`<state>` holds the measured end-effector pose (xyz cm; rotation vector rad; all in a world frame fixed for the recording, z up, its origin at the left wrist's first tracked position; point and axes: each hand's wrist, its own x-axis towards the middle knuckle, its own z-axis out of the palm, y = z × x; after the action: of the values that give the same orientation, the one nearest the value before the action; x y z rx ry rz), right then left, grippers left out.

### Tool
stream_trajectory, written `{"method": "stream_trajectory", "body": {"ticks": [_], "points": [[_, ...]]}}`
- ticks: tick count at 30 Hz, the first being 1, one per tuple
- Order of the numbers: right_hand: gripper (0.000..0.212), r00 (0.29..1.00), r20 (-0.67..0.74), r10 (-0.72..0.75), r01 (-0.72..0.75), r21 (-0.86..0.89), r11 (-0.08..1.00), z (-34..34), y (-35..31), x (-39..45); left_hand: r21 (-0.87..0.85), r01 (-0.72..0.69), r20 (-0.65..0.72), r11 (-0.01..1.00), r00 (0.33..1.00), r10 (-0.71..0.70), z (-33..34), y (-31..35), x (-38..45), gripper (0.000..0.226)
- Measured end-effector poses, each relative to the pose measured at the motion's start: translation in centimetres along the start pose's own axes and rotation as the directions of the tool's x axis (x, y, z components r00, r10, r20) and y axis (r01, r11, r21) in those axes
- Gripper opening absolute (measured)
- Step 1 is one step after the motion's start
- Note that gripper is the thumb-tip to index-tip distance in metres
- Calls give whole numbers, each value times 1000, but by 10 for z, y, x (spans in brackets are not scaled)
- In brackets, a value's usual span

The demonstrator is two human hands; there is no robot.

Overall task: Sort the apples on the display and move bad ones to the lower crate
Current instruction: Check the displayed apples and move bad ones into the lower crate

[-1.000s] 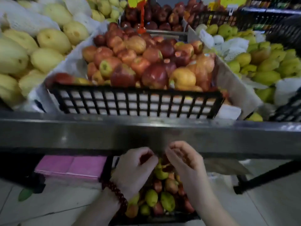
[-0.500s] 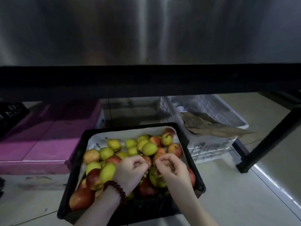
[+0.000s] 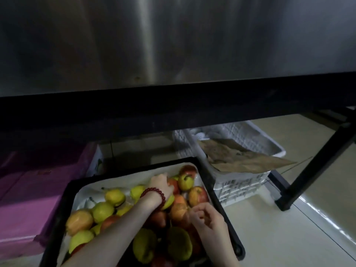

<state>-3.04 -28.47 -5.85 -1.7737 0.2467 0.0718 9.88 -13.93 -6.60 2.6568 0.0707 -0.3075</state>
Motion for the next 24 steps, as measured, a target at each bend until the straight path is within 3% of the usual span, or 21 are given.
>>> {"method": "stream_trajectory", "body": {"ticks": [4,8,11,13,16,20,22,24], "points": [[9,994,-104,-38,37,-7,999,5,0,36,215,-47,182,976,983,7,14,13,50,52],[8,982,-145,-118,94,-160,983,3,-5,80,280,-33,449,959,888,-100,28,20,70,53],[6,972,-171,-163,112,-277,954,5,-11,107,303,-60,490,951,866,-101,30,12,81,61],[5,972,-174,-157,96,-312,945,10,-12,122,258,-61,435,964,898,-60,30,6,83,60],[12,978,-163,-134,65,-370,927,17,-11,139,166,-35,212,985,977,-1,32,-2,74,53],[22,973,-175,-149,54,-458,888,17,-10,157,-190,26,-121,981,991,-50,13,-12,51,34],[27,973,-155,-173,64,-536,842,19,-11,166,-308,29,-158,951,984,-82,-2,-21,39,36],[39,983,-87,-159,63,-657,751,26,-13,180,-378,26,-170,926,981,-97,-13,-32,27,54]]}}
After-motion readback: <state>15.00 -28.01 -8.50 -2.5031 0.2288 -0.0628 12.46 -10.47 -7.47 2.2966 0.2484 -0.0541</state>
